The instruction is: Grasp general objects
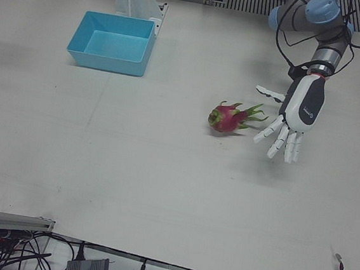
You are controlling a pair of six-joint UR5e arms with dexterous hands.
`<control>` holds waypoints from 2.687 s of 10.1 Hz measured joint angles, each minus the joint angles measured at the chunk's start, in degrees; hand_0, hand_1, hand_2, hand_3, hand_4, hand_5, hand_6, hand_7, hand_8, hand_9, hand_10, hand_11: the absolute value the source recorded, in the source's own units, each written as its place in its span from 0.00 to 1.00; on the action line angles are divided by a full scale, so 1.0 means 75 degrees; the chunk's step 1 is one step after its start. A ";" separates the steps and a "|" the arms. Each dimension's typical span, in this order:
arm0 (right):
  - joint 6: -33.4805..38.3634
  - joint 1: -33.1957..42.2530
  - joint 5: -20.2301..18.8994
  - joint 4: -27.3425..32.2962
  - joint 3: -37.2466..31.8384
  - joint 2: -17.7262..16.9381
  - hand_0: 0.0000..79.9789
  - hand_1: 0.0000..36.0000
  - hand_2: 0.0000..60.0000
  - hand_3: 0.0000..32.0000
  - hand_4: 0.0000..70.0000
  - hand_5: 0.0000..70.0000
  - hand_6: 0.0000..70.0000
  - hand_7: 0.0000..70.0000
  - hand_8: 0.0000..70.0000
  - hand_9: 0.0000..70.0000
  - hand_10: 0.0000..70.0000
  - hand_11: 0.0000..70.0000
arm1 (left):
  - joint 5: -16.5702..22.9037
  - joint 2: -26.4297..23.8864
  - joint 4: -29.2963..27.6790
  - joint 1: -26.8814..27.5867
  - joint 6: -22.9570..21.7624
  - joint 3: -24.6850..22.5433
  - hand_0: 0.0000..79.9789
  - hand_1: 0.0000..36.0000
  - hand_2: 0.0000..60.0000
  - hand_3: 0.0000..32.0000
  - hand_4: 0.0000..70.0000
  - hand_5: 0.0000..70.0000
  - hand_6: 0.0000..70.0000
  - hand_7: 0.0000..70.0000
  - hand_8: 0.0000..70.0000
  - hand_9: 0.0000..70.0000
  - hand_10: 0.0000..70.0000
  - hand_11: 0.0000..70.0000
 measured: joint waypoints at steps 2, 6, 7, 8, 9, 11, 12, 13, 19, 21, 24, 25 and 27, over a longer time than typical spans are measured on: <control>0.0000 0.0000 0.0000 0.0000 0.0000 0.0000 0.00 0.00 0.00 0.00 0.00 0.00 0.00 0.00 0.00 0.00 0.00 0.00 | -0.0798 -0.0167 -0.0406 0.0003 -0.0076 0.0087 0.68 0.41 0.00 1.00 0.00 0.13 0.00 0.16 0.00 0.01 0.00 0.00; 0.0002 0.0000 0.0000 0.0000 0.0000 0.0000 0.00 0.00 0.00 0.00 0.00 0.00 0.00 0.00 0.00 0.00 0.00 0.00 | -0.2158 -0.2430 -0.0090 -0.0018 0.0474 0.1266 0.65 0.36 0.00 1.00 0.00 0.13 0.00 0.15 0.00 0.01 0.00 0.00; 0.0003 0.0000 0.0000 0.0000 0.0000 0.0000 0.00 0.00 0.00 0.00 0.00 0.00 0.00 0.00 0.00 0.00 0.00 0.00 | -0.2766 -0.2791 -0.0317 -0.0032 0.0558 0.1629 0.62 0.31 0.00 1.00 0.00 0.10 0.00 0.12 0.00 0.00 0.00 0.00; 0.0002 0.0000 0.0000 0.0000 0.0000 0.0000 0.00 0.00 0.00 0.00 0.00 0.00 0.00 0.00 0.00 0.00 0.00 0.00 | -0.3561 -0.3049 -0.0609 -0.0017 0.0644 0.1976 0.62 0.30 0.00 1.00 0.00 0.07 0.00 0.13 0.00 0.01 0.00 0.00; 0.0001 0.0000 0.0000 0.0000 0.0000 0.0000 0.00 0.00 0.00 0.00 0.00 0.00 0.00 0.00 0.00 0.00 0.00 0.00 | -0.4060 -0.3297 -0.0827 0.0001 0.0700 0.2328 0.61 0.28 0.00 1.00 0.00 0.06 0.00 0.13 0.00 0.00 0.00 0.00; 0.0000 0.0000 0.0000 0.0000 0.0000 0.0000 0.00 0.00 0.00 0.00 0.00 0.00 0.00 0.00 0.00 0.00 0.00 0.00 | -0.4469 -0.3650 -0.1209 0.0043 0.0757 0.2769 0.62 0.29 0.00 1.00 0.00 0.11 0.00 0.15 0.00 0.01 0.00 0.00; 0.0000 0.0000 0.0000 0.0000 0.0002 0.0000 0.00 0.00 0.00 0.00 0.00 0.00 0.00 0.00 0.00 0.00 0.00 0.00 | -0.4499 -0.3666 -0.1597 0.0061 0.0766 0.2835 0.61 0.27 0.00 1.00 0.00 0.08 0.00 0.13 0.00 0.01 0.00 0.00; 0.0000 0.0000 0.0000 0.0000 0.0006 0.0000 0.00 0.00 0.00 0.00 0.00 0.00 0.00 0.00 0.00 0.00 0.00 0.00 | -0.4435 -0.3518 -0.2145 0.0056 0.0767 0.2772 0.60 0.23 0.00 1.00 0.00 0.02 0.00 0.09 0.00 0.00 0.00 0.00; 0.0000 0.0000 0.0000 0.0000 0.0015 0.0000 0.00 0.00 0.00 0.00 0.00 0.00 0.00 0.00 0.00 0.00 0.00 0.00 | -0.1837 -0.1278 -0.2140 0.0025 0.0345 -0.0360 0.70 0.42 0.00 1.00 0.00 0.14 0.00 0.13 0.00 0.01 0.00 0.00; 0.0000 0.0000 0.0000 0.0000 0.0013 0.0000 0.00 0.00 0.00 0.00 0.00 0.00 0.00 0.00 0.00 0.00 0.00 0.00 | -0.0400 -0.0917 -0.1397 0.0039 -0.0119 -0.0933 0.73 0.43 0.00 1.00 0.00 0.10 0.00 0.11 0.00 0.00 0.00 0.00; 0.0000 0.0000 0.0000 0.0000 0.0012 0.0000 0.00 0.00 0.00 0.00 0.00 0.00 0.00 0.00 0.00 0.00 0.00 0.00 | 0.1378 -0.0254 -0.0928 0.0021 -0.0288 -0.1183 0.75 0.45 0.00 1.00 0.00 0.14 0.00 0.12 0.00 0.00 0.00 0.00; 0.0000 0.0000 0.0000 0.0000 0.0012 0.0000 0.00 0.00 0.00 0.00 0.00 0.00 0.00 0.00 0.00 0.00 0.00 0.00 | 0.1850 -0.0025 -0.0747 0.0020 -0.0271 -0.1205 0.77 0.48 0.00 1.00 0.00 0.18 0.00 0.14 0.00 0.01 0.00 0.00; 0.0000 0.0000 0.0000 0.0000 0.0011 0.0000 0.00 0.00 0.00 0.00 0.00 0.00 0.00 0.00 0.00 0.00 0.00 0.00 | 0.2338 0.0461 -0.0290 0.0029 -0.0223 -0.1250 0.78 0.47 0.00 1.00 0.00 0.22 0.00 0.12 0.00 0.00 0.00 0.00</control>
